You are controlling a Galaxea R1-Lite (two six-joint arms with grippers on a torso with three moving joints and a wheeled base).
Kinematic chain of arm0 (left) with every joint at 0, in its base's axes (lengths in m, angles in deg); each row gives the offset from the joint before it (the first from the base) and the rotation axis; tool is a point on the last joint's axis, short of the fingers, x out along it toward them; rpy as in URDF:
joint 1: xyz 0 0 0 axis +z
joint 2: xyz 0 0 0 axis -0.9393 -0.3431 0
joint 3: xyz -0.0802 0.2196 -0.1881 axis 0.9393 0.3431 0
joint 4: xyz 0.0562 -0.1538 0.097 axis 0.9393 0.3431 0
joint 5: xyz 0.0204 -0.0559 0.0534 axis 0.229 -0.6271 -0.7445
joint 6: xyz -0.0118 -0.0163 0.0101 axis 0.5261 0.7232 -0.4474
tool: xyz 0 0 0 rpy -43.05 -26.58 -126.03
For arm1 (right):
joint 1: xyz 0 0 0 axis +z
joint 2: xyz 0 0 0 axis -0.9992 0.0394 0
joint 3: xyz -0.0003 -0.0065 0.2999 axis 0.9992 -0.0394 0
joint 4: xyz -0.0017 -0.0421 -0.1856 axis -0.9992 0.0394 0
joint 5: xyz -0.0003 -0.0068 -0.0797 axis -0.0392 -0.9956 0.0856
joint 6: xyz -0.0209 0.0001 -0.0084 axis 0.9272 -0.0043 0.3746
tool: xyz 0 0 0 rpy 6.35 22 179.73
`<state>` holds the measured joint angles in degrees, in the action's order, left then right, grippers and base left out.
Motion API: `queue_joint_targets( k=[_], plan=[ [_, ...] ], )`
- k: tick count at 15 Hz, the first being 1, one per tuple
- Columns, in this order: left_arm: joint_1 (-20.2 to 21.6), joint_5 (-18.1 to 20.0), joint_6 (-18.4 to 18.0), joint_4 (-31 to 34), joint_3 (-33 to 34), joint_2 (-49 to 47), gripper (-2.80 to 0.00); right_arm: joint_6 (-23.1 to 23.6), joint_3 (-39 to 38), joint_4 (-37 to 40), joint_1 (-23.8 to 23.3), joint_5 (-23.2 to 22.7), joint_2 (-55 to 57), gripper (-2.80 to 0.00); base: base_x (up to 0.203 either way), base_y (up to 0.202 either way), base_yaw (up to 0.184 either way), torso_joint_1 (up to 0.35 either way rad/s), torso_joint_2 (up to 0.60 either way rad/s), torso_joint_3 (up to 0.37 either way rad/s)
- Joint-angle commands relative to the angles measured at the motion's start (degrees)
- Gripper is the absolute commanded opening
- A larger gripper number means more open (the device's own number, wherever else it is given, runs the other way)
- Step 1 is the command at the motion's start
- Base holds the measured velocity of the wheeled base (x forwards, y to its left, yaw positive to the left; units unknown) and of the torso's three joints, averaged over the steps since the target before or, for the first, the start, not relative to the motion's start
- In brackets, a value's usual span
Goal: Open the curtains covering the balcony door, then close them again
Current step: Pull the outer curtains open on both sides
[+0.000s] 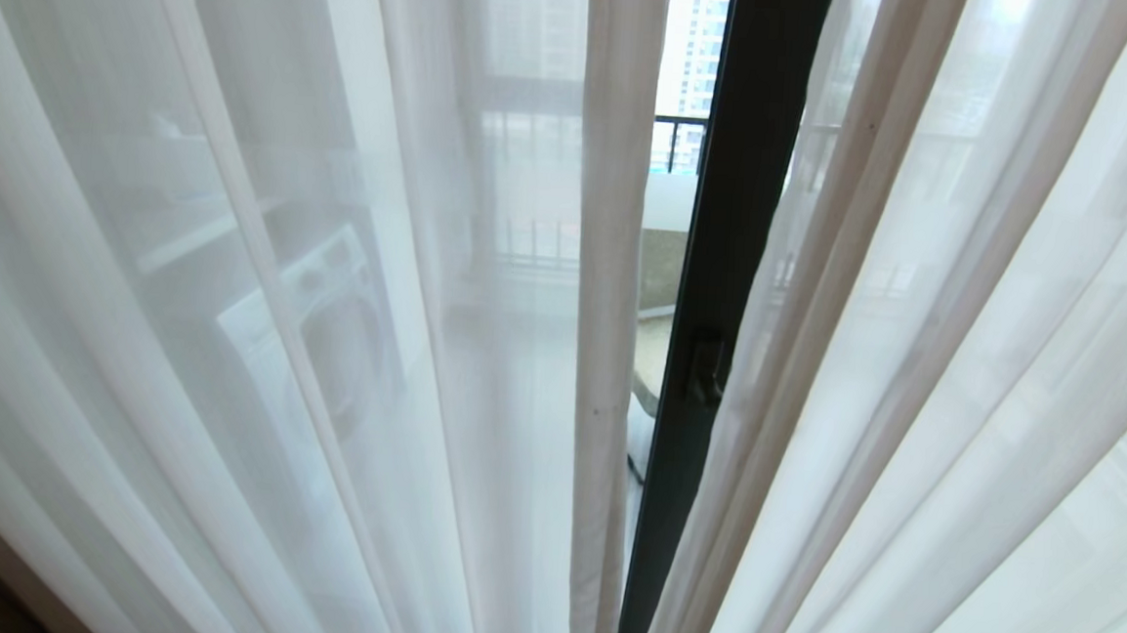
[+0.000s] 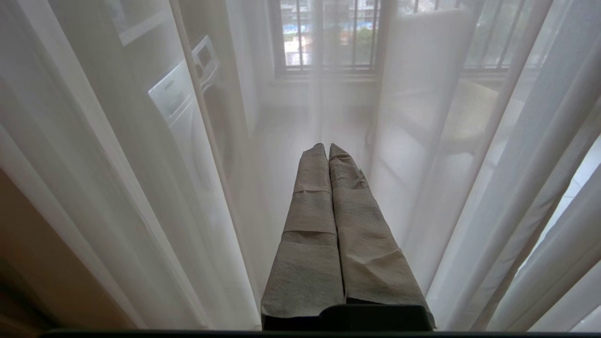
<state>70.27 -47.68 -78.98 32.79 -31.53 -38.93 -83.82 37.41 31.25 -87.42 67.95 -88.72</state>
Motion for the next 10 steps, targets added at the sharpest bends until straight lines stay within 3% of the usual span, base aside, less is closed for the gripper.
queue_joint_targets(
  k=[1, 10],
  plan=[
    [0.02, 0.02, -0.01, -0.03, 0.00, 0.02, -2.80, 0.06, 0.00, 0.00, 0.02, 0.00, -0.02, -2.80, 0.000, 0.000, 0.000, 0.000, 0.00, 0.000],
    [0.02, 0.02, -0.01, -0.03, 0.00, 0.02, -2.80, 0.06, 0.00, 0.00, 0.02, -0.04, -0.02, -2.80, 0.000, 0.000, 0.000, 0.000, 0.00, 0.000]
  ],
)
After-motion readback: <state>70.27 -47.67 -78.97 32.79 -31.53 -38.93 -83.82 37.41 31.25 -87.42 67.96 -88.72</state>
